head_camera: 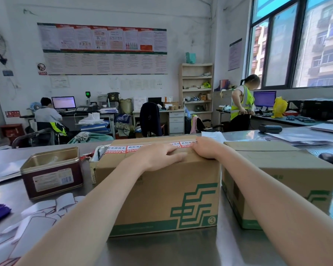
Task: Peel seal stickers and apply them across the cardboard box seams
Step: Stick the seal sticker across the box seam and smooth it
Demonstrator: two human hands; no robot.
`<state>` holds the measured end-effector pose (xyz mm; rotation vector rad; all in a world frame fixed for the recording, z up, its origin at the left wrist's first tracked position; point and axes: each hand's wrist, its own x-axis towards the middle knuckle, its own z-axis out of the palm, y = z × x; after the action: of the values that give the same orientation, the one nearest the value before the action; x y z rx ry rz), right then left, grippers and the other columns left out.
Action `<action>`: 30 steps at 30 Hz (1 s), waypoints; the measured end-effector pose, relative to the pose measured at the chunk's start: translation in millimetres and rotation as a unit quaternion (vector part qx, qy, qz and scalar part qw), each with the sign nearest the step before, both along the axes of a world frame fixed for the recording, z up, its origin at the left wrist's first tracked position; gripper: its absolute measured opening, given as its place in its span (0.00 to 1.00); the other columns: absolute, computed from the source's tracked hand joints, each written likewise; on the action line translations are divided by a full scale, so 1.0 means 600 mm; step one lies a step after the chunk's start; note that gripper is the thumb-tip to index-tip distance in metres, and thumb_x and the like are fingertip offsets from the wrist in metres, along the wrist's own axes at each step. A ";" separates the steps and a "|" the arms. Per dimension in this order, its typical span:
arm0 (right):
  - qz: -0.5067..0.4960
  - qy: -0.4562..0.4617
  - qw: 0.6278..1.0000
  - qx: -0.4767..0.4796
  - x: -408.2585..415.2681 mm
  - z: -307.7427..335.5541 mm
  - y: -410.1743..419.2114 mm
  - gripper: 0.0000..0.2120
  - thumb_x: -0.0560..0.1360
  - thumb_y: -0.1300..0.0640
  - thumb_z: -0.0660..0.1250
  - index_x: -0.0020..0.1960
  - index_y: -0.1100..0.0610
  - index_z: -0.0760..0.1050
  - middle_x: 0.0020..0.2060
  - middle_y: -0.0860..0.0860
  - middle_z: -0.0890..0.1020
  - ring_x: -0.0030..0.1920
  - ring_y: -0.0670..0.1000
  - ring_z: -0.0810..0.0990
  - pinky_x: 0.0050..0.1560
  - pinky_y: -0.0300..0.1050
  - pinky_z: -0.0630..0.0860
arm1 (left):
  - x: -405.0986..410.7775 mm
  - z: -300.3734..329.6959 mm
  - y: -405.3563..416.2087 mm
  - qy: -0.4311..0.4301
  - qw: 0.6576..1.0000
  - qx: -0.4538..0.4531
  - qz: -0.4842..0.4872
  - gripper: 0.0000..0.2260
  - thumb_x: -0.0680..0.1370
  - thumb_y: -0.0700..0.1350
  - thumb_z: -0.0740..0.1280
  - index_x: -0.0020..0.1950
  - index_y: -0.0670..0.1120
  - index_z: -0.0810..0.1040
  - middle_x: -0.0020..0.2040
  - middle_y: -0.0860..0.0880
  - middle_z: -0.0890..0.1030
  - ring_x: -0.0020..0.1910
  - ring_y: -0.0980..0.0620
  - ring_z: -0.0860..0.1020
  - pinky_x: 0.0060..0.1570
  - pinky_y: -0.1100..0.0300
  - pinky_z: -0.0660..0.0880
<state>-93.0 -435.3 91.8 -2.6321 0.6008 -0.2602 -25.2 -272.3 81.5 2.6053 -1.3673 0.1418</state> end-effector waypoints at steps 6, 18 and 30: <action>-0.034 0.019 0.995 -0.089 -0.024 0.002 0.007 0.19 0.82 0.62 0.45 0.65 0.67 0.68 0.65 0.61 0.72 0.65 0.58 0.71 0.61 0.45 0.68 | -0.019 -0.014 0.056 -0.118 0.991 0.063 0.030 0.42 0.68 0.75 0.54 0.77 0.56 0.51 0.77 0.57 0.56 0.74 0.53 0.59 0.68 0.51 0.64; -0.043 -0.032 0.997 -0.061 0.026 -0.019 -0.027 0.19 0.80 0.51 0.52 0.59 0.62 0.73 0.58 0.60 0.77 0.51 0.56 0.75 0.47 0.46 0.68 | 0.013 -0.022 0.018 -0.136 0.988 0.034 0.060 0.43 0.66 0.77 0.55 0.75 0.56 0.57 0.75 0.56 0.63 0.70 0.52 0.66 0.58 0.54 0.71; -0.056 -0.160 0.982 -0.083 0.007 -0.051 -0.040 0.13 0.77 0.67 0.51 0.37 0.59 0.68 0.37 0.54 0.72 0.36 0.53 0.71 0.28 0.41 0.63 | 0.043 -0.033 -0.005 -0.156 0.986 0.001 0.061 0.41 0.66 0.77 0.54 0.75 0.57 0.59 0.72 0.55 0.67 0.67 0.51 0.70 0.56 0.54 0.72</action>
<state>-88.6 -459.4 61.3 -2.6335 0.6392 -0.7817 0.6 -275.4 61.8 2.7556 -1.2930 0.5909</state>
